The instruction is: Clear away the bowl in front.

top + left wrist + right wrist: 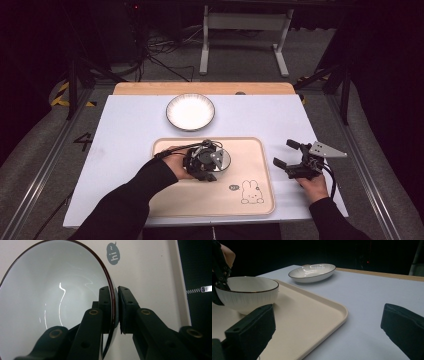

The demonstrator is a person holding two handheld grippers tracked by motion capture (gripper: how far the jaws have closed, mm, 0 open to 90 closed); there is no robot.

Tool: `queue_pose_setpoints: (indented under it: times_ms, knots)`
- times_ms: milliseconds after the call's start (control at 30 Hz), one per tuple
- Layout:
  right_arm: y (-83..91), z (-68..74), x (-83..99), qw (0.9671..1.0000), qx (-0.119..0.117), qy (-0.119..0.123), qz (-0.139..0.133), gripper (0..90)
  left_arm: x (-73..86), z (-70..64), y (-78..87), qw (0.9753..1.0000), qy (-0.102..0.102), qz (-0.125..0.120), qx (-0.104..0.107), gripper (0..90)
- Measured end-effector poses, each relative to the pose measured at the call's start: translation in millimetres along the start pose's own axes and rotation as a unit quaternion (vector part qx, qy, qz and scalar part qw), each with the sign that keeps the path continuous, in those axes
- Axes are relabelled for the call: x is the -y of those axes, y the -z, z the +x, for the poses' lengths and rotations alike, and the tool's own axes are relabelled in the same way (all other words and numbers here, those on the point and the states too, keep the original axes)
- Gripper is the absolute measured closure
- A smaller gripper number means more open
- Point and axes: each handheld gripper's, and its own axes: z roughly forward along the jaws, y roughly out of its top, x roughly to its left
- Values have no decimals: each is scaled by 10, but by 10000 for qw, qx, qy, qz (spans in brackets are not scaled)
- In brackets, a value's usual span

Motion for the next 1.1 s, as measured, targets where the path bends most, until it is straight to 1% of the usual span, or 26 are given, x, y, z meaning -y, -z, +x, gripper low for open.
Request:
queue_pose_setpoints:
  times_ms: [67, 167, 267, 333, 400, 533, 567, 667, 700, 733, 767, 800, 867, 900, 967, 1033, 1067, 1100]
  knots:
    - [0, 0, 0, 10000, -1, -3, 1, 1, 2, -2, 0, 10000, -8, 53, -1, 821]
    - [0, 0, 0, 10000, 1, -8, 5, 1, 12, 4, -6, 10000, 45, 38, 67, 820]
    - [-1, -1, 0, 10000, -1, 0, 2, 1, 16, 7, -9, 9999, 72, 45, 93, 818]
    - [-1, 0, 0, 10000, -4, -4, 5, 1, 16, 3, -22, 9998, 73, 88, 140, 817]
    - [0, 1, 0, 10000, 0, -18, 8, 1, 13, -3, -29, 9998, 59, 146, 141, 814]
    - [0, 1, 0, 10000, 1, -19, 10, 1, 18, -13, -58, 9997, 52, 145, 199, 804]
    - [0, 1, 0, 10000, 1, -19, 9, 1, 20, -14, -61, 9996, 67, 170, 218, 802]
    - [0, 1, 0, 10000, 1, -21, 9, 1, 28, -15, -77, 9994, 100, 142, 290, 782]
    - [-1, 1, 0, 10000, 1, -22, 10, 1, 28, -19, -84, 9994, 110, 121, 310, 757]
    - [-1, 0, 0, 10000, 2, -21, 10, 1, 28, -23, -88, 9993, 120, 106, 352, 714]
    - [-1, 0, 0, 10000, 3, -25, 10, 1, 25, -32, -93, 9992, 100, 101, 382, 703]
    - [-1, 0, 1, 10000, 2, -28, 10, 1, 24, -37, -91, 9992, 104, 92, 363, 699]
    - [-1, 1, 1, 10000, 5, -25, 11, 1, 28, -35, -75, 9987, 188, 43, 464, 662]
    - [-1, 1, 0, 10000, 6, -20, 10, 1, 31, -35, -72, 9984, 225, -30, 513, 637]
    - [-1, 0, 1, 10000, 5, -25, 10, 1, 29, -43, -47, 9985, 240, -57, 486, 564]
    - [-1, -2, 1, 10000, 7, -25, 10, 1, 39, -41, -19, 9980, 269, -203, 533, 499]
    - [-1, -2, 1, 10000, 7, -27, 10, 1, 50, -42, -2, 9976, 336, -271, 533, 463]
    - [0, -2, 1, 10000, 4, -30, 12, 1, 59, -33, 13, 9974, 339, -352, 539, 424]
